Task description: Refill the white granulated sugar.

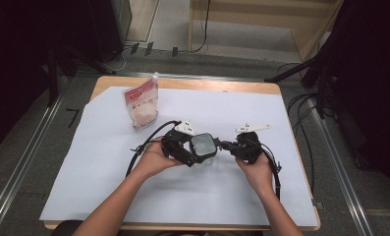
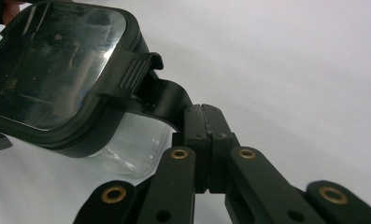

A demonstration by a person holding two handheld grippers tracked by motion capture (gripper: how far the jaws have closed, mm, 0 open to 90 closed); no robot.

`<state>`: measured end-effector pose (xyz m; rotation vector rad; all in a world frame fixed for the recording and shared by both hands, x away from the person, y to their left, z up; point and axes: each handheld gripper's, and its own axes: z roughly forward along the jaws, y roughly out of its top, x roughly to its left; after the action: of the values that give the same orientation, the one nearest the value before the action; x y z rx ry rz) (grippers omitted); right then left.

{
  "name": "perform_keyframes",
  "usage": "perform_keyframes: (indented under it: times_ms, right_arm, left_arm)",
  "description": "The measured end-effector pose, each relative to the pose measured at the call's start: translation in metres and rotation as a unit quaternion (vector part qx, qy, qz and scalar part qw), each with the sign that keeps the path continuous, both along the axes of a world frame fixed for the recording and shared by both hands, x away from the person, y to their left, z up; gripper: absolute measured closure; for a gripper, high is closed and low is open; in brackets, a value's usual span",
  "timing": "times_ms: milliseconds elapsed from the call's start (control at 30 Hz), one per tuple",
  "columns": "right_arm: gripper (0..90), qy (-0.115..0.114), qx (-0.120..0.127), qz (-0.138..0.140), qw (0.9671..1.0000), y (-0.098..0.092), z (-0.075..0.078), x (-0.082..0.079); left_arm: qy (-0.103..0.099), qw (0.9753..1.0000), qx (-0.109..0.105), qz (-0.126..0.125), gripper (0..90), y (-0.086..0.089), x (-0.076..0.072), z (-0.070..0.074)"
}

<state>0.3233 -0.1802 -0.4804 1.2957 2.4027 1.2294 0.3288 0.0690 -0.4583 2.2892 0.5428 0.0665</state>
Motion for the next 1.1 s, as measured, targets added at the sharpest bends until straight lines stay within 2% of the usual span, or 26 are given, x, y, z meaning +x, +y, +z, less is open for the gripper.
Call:
perform_keyframes:
  times_ms: [67,133,200,400,567,633,833,1100]
  right_arm:
    - [90.0,0.001,0.000,0.000,1.0000,0.000,0.000,0.000]
    - [90.0,0.001,0.002,0.000,1.0000,0.000,0.001,-0.001]
    - [90.0,0.002,0.002,0.002,1.0000,0.000,0.001,-0.001]
    - [90.0,0.000,0.003,0.003,1.0000,-0.001,0.001,-0.002]
    - [90.0,0.000,0.005,0.004,1.0000,-0.001,0.001,-0.002]
    - [90.0,0.002,0.004,0.004,1.0000,0.000,0.002,-0.003]
    - [90.0,0.003,0.004,0.002,1.0000,0.000,0.002,-0.003]
    - [90.0,0.003,0.005,0.004,1.0000,0.000,0.002,-0.004]
  left_arm:
    - [-0.011,0.9999,0.002,-0.002,16.3,0.000,-0.001,0.003]
    - [-0.014,0.9999,-0.001,-0.001,16.7,0.000,-0.002,0.006]
    - [-0.007,1.0000,-0.001,-0.002,16.5,0.001,-0.001,0.007]
    - [-0.011,0.9999,0.005,-0.002,16.6,-0.001,-0.002,0.009]
    - [-0.018,0.9998,0.001,-0.003,16.7,-0.001,-0.003,0.013]
    - [-0.025,0.9996,0.007,-0.008,16.9,-0.002,-0.003,0.014]
    - [-0.022,0.9997,0.006,-0.007,17.1,-0.003,-0.003,0.016]
    - [-0.025,0.9996,0.015,-0.009,17.5,-0.004,-0.003,0.019]
